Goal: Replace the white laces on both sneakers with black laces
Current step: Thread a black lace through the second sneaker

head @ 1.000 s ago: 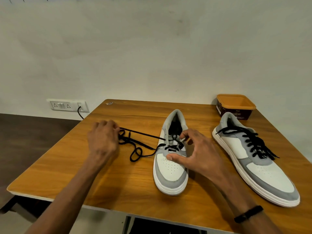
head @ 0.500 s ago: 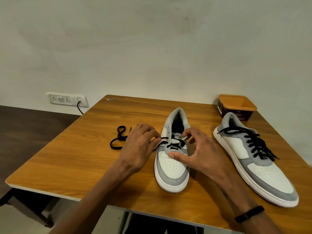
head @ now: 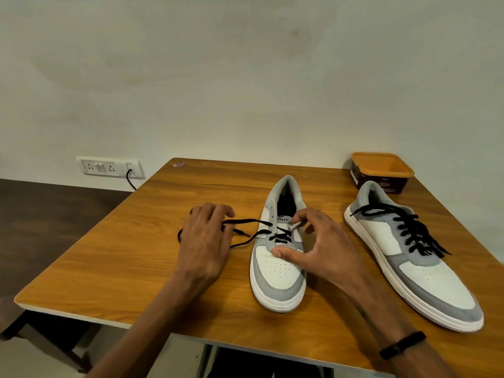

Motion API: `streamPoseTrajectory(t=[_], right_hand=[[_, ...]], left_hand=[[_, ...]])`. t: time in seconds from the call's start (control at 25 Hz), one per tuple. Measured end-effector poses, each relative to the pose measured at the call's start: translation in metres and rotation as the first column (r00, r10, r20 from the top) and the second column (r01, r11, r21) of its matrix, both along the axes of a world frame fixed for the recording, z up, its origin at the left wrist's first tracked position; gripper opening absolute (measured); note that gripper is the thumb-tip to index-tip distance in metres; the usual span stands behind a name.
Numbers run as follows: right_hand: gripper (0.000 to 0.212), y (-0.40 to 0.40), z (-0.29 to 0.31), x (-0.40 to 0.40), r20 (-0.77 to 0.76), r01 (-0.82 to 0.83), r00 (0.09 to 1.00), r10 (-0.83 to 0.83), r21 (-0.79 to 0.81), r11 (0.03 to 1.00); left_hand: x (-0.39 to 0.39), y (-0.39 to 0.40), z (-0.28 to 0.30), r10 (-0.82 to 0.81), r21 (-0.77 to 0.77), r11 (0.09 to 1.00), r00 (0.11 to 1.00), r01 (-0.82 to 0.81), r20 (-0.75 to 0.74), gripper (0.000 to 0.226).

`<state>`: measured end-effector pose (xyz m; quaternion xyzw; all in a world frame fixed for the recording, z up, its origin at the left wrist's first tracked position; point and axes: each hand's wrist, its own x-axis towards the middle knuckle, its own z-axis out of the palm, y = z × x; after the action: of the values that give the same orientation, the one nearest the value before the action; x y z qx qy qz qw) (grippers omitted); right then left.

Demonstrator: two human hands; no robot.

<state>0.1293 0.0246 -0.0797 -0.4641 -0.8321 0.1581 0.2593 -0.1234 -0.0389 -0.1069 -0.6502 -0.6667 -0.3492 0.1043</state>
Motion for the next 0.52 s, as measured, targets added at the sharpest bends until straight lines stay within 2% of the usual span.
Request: streamPoseTrajectory(t=[0.08,0.16,0.24,0.32,0.4,0.52], right_hand=[[0.082,-0.001,-0.001,0.0,-0.019,0.002,1.0,-0.001,0.016,1.0],[0.083,-0.002,0.0,-0.001,-0.025,-0.002,1.0,0.003,0.019,1.0],[0.085,-0.002,0.0,0.0,-0.024,-0.001,1.0,0.002,0.008,1.0],[0.086,-0.002,0.0,-0.001,-0.026,0.0,1.0,0.0,0.003,1.0],[0.087,-0.001,-0.001,0.0,-0.034,-0.002,0.999,0.002,0.0,1.0],[0.085,0.0,-0.004,0.001,-0.049,-0.001,0.999,0.001,0.002,1.0]], left_hand=[[0.019,-0.007,-0.001,-0.109,0.021,0.994,0.993,0.11,-0.046,0.014],[0.028,-0.01,-0.003,-0.091,0.023,0.995,0.994,0.093,-0.063,0.013],[0.027,-0.01,0.001,0.025,0.026,0.999,0.99,-0.029,0.139,0.019],[0.012,-0.008,0.008,0.071,-0.002,0.997,0.9,-0.078,0.431,0.027],[-0.017,-0.007,0.021,0.147,-0.154,0.986,0.794,-0.068,0.59,0.035],[-0.065,-0.012,0.033,0.405,-0.496,0.862,0.729,-0.104,0.551,0.04]])
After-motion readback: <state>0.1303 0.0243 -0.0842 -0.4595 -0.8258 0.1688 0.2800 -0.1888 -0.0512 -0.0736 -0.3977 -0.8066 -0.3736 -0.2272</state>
